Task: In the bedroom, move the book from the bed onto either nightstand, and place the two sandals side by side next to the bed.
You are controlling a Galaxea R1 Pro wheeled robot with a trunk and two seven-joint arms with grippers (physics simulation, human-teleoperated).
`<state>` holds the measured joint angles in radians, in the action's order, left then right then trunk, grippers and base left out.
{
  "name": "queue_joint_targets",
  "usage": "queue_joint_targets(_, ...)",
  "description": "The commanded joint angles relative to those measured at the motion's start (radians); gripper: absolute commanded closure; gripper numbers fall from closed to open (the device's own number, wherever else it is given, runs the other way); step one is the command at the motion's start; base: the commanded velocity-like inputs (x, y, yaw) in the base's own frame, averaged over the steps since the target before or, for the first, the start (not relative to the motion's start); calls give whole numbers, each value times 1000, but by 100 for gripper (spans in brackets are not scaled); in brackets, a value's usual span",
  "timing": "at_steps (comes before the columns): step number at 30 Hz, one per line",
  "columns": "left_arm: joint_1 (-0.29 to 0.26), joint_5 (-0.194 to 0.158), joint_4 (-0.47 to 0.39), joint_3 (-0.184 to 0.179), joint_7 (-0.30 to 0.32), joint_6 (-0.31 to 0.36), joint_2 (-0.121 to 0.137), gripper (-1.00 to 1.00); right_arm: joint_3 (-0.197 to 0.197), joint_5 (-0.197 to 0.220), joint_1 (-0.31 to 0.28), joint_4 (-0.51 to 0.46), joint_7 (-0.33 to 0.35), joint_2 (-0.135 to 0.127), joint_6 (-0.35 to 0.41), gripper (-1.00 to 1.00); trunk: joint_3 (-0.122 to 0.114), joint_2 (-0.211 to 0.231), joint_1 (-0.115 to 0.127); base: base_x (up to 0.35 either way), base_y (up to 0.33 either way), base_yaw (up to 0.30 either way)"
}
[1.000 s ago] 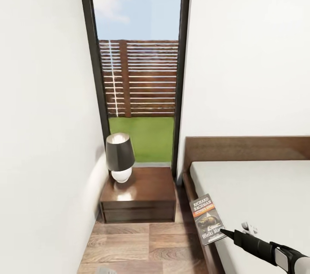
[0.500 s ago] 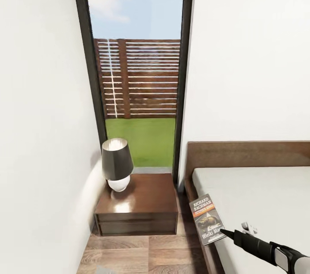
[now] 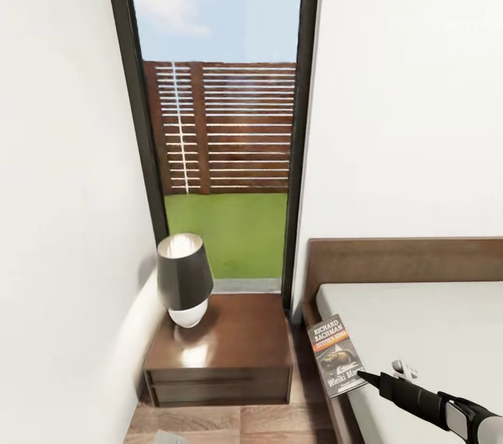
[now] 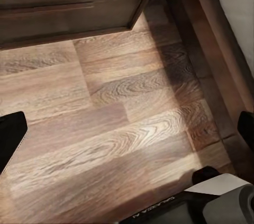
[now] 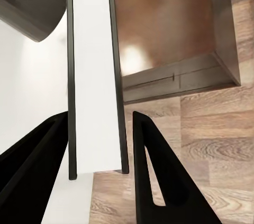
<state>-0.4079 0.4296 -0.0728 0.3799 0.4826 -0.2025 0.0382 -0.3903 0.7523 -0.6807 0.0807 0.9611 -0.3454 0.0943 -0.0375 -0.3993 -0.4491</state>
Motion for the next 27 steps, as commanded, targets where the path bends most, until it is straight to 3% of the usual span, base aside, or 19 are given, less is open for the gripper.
queue_joint_targets(1, 0, 11, 1, 8, 2, -5, 0, -100, 1, 12, -1, 2, 5, 0, 10, 100, 0, -1, -1, 322, 0, 0)
queue_joint_targets(27, 0, 11, 1, 8, 2, -5, 0, -100, 1, 12, -1, 2, 5, 0, 10, 100, 0, -1, -1, 317, 0, 0)
